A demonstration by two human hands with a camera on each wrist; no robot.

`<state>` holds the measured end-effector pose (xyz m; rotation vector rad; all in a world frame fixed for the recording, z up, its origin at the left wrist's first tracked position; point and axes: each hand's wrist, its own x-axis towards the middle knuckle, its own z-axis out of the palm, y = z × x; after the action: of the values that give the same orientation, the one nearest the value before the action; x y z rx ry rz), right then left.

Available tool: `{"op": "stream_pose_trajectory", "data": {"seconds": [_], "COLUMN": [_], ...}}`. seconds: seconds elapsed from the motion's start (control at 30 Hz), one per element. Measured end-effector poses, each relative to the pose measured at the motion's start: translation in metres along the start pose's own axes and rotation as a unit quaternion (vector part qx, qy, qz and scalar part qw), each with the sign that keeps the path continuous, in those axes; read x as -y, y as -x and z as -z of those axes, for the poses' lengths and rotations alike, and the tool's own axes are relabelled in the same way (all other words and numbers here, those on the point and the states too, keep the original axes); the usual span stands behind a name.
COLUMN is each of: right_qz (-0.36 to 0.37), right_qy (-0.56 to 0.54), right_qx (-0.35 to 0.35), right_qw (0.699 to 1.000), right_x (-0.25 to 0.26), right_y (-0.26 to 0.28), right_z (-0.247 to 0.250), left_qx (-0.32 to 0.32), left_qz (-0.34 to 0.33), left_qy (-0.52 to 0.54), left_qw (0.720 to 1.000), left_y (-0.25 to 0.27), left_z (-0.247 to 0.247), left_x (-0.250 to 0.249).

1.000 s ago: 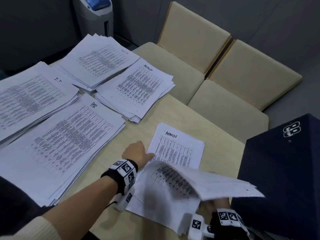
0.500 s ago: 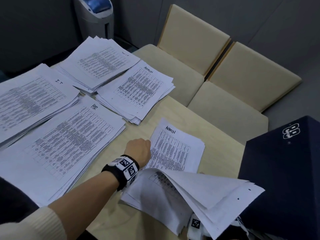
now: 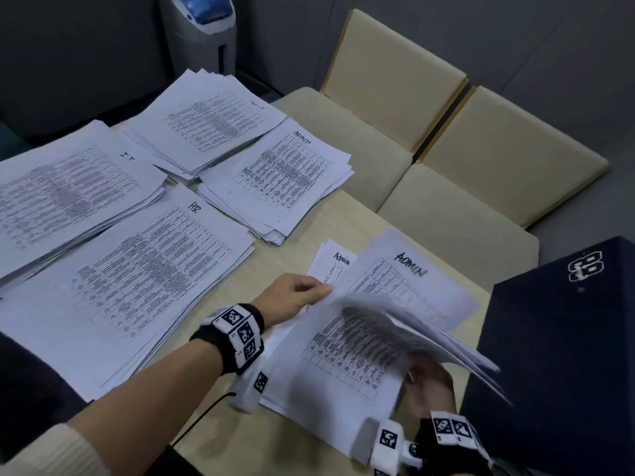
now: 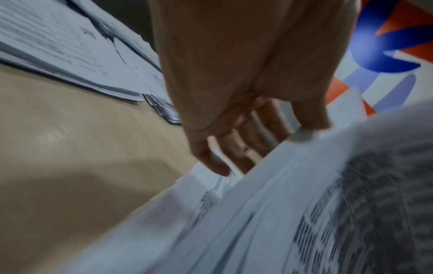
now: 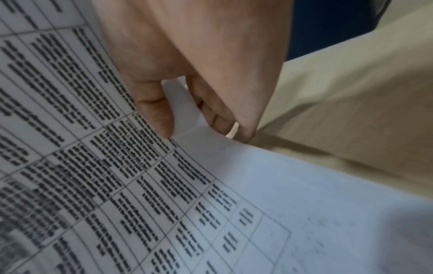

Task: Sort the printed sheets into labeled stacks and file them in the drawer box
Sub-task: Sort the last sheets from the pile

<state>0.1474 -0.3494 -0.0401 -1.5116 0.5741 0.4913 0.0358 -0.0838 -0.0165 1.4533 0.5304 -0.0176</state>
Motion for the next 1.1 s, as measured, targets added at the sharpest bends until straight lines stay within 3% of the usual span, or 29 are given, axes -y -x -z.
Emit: {"op": "stream_pose_trajectory", "data": {"seconds": [0.03, 0.07, 0.13, 0.17, 0.2, 0.33, 0.43, 0.5, 0.6, 0.7, 0.77, 0.8, 0.87, 0.93, 0.97, 1.03, 1.1], "right_qz": [-0.016, -0.013, 0.01, 0.017, 0.018, -0.006, -0.014, -0.026, -0.043, -0.061, -0.071, -0.074, -0.079, -0.067, -0.062, -0.046, -0.027], "right_qy": [-0.014, -0.027, -0.035, -0.023, -0.018, -0.005, -0.015, -0.029, -0.029, -0.009, -0.01, -0.016, -0.033, -0.078, -0.094, -0.084, -0.047], "right_qx": [-0.005, -0.004, -0.003, 0.001, 0.009, 0.002, 0.009, 0.024, 0.035, 0.029, 0.031, 0.034, 0.025, 0.047, 0.075, 0.093, 0.069], "right_qw": [1.0, 1.0, 0.999, 1.0, 1.0, 1.0, 1.0, 0.999, 0.998, 0.998, 0.997, 0.997, 0.996, 0.994, 0.991, 0.991, 0.996], "right_x": [0.0, -0.001, -0.004, -0.002, -0.001, -0.002, 0.0, 0.0, -0.004, -0.008, -0.012, -0.013, -0.01, -0.007, -0.003, 0.0, -0.002], "right_y": [0.001, 0.0, 0.0, 0.005, 0.009, 0.005, 0.004, 0.003, 0.003, 0.005, 0.004, 0.004, 0.005, 0.004, 0.007, 0.01, 0.008], "right_z": [0.0, 0.003, 0.008, 0.008, 0.009, 0.02, 0.027, 0.03, 0.031, 0.029, 0.03, 0.03, 0.031, 0.03, 0.027, 0.021, 0.02], "left_qx": [-0.044, -0.086, -0.115, -0.112, -0.111, -0.13, -0.174, -0.171, -0.127, -0.095, -0.092, -0.092, -0.099, -0.07, -0.039, 0.052, 0.149], "left_qz": [0.03, 0.064, 0.12, 0.13, 0.132, 0.114, 0.078, 0.033, -0.052, -0.064, -0.082, -0.099, -0.123, -0.105, -0.085, -0.038, -0.009], "left_qy": [-0.089, -0.217, -0.444, -0.489, -0.501, -0.447, -0.428, -0.482, -0.623, -0.653, -0.642, -0.619, -0.48, -0.252, -0.137, -0.004, -0.051], "left_qw": [0.995, 0.97, 0.881, 0.855, 0.848, 0.878, 0.884, 0.859, 0.77, 0.748, 0.757, 0.774, 0.863, 0.959, 0.986, 0.998, 0.987], "left_y": [-0.001, -0.002, 0.0, 0.001, 0.001, -0.008, -0.014, -0.016, -0.016, -0.016, -0.016, -0.016, -0.015, -0.011, -0.008, -0.001, 0.004], "left_z": [0.002, 0.003, 0.002, -0.001, -0.004, -0.01, -0.002, 0.003, 0.006, 0.005, 0.004, 0.003, 0.0, -0.002, -0.002, -0.002, -0.002], "left_x": [0.005, 0.011, 0.02, 0.024, 0.026, 0.031, 0.028, 0.024, 0.015, 0.008, 0.005, 0.005, 0.003, -0.002, -0.005, -0.01, -0.013]}}
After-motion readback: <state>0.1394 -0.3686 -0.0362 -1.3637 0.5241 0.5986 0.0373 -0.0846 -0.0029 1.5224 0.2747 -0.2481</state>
